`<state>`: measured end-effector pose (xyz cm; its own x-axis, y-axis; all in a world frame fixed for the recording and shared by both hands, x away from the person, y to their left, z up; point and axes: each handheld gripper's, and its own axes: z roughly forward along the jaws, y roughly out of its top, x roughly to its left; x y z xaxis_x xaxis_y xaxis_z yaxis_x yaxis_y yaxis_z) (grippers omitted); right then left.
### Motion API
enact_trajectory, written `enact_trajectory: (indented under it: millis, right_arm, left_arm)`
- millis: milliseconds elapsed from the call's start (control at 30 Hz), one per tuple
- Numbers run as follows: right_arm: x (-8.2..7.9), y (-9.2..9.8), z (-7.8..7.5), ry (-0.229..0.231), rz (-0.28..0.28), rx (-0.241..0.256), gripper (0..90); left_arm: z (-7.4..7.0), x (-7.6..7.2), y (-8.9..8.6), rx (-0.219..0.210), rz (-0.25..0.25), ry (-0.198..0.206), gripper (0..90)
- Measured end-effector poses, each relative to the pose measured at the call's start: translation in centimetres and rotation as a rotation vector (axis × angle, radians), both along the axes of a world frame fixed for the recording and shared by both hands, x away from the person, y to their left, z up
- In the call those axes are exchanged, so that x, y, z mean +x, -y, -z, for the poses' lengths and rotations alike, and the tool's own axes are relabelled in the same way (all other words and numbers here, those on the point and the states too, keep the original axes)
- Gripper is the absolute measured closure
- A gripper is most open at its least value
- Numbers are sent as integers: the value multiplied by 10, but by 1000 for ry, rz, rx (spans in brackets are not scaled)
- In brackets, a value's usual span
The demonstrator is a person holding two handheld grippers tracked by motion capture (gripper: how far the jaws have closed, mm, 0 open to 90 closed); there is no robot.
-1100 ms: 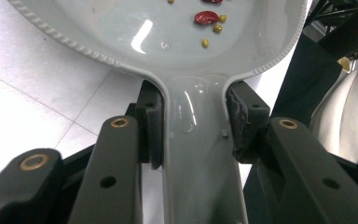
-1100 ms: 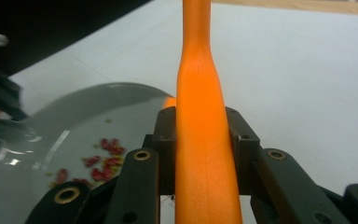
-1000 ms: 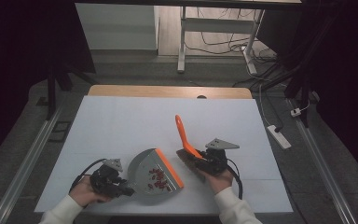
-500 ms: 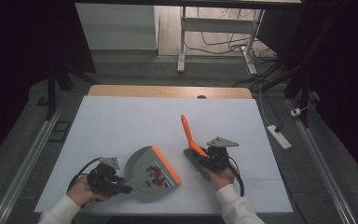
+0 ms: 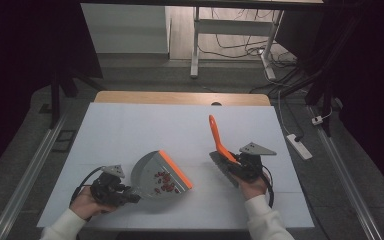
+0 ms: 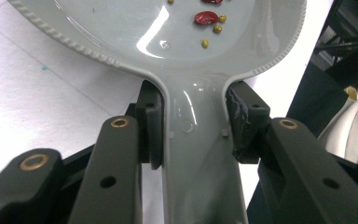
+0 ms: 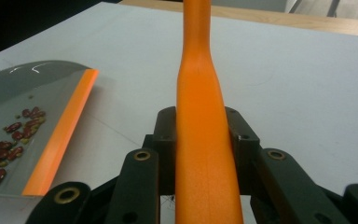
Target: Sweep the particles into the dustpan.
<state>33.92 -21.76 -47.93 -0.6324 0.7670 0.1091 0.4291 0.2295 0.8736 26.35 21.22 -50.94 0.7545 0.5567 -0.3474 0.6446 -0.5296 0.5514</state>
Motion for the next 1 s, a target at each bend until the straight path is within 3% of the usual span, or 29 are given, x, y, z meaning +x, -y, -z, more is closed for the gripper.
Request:
enact_trajectory:
  millis: [200, 533, 833, 1000]
  right_arm:
    - [-1, 11, -3, 2, 6, 12, 705]
    - [-8, 23, -4, 11, 1, -9, 705]
    - [-15, 31, -8, 26, -31, -18, 705]
    - [-20, 37, -7, 18, -49, -10, 705]
  left_arm:
    - [-1, 0, -2, -7, -37, 12, 620]
    - [-4, 0, -7, -21, -126, 14, 619]
    - [-7, 0, -9, -50, -253, 39, 619]
    - [-7, -2, -8, -46, -321, 51, 619]
